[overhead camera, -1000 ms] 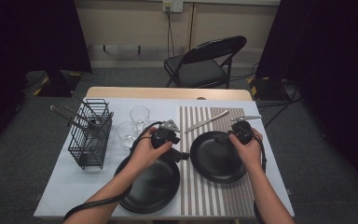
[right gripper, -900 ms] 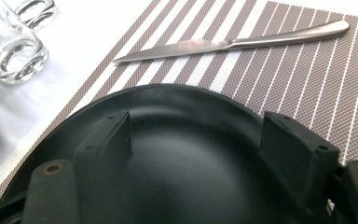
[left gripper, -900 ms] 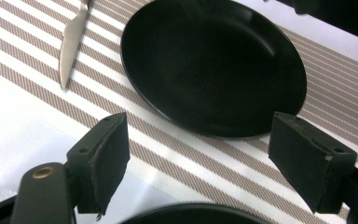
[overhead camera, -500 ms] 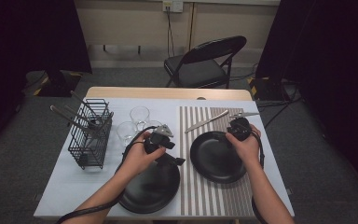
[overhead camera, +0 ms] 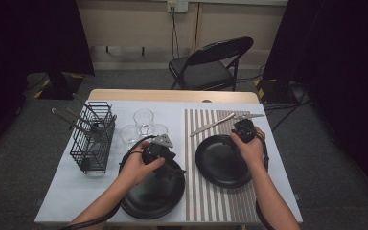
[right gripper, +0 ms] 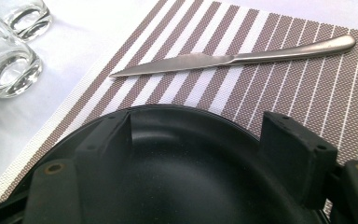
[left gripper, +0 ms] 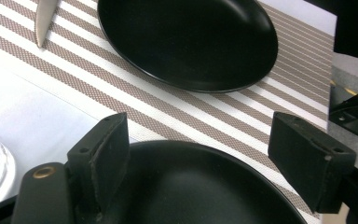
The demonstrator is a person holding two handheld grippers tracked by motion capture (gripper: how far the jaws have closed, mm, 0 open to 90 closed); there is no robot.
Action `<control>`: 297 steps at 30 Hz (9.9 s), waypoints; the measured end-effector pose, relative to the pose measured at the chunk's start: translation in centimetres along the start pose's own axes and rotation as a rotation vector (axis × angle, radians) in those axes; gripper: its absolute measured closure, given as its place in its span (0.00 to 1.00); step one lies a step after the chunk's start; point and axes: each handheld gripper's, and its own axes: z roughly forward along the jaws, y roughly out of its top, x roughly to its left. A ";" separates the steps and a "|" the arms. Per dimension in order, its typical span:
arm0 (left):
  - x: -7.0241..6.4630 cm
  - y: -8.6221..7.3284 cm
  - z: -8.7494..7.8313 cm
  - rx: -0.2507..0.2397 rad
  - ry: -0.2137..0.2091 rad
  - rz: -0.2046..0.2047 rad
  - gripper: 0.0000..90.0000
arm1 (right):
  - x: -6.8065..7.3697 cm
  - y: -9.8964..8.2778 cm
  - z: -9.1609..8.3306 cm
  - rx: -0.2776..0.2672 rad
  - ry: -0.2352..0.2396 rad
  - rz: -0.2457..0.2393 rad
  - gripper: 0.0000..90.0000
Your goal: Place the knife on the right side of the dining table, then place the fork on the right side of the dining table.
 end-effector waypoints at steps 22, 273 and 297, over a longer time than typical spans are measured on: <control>-0.5 -2.5 -1.4 0.011 -0.009 0.015 0.23 | -0.3 1.1 2.0 0.019 -0.029 -0.031 0.30; -1.0 -4.6 -5.9 -0.009 0.061 -0.010 0.21 | -0.8 2.0 -1.4 0.039 -0.045 -0.060 0.26; -0.4 -4.5 -7.5 -0.008 0.082 0.012 0.22 | 0.7 0.2 -3.9 0.016 -0.007 -0.088 0.25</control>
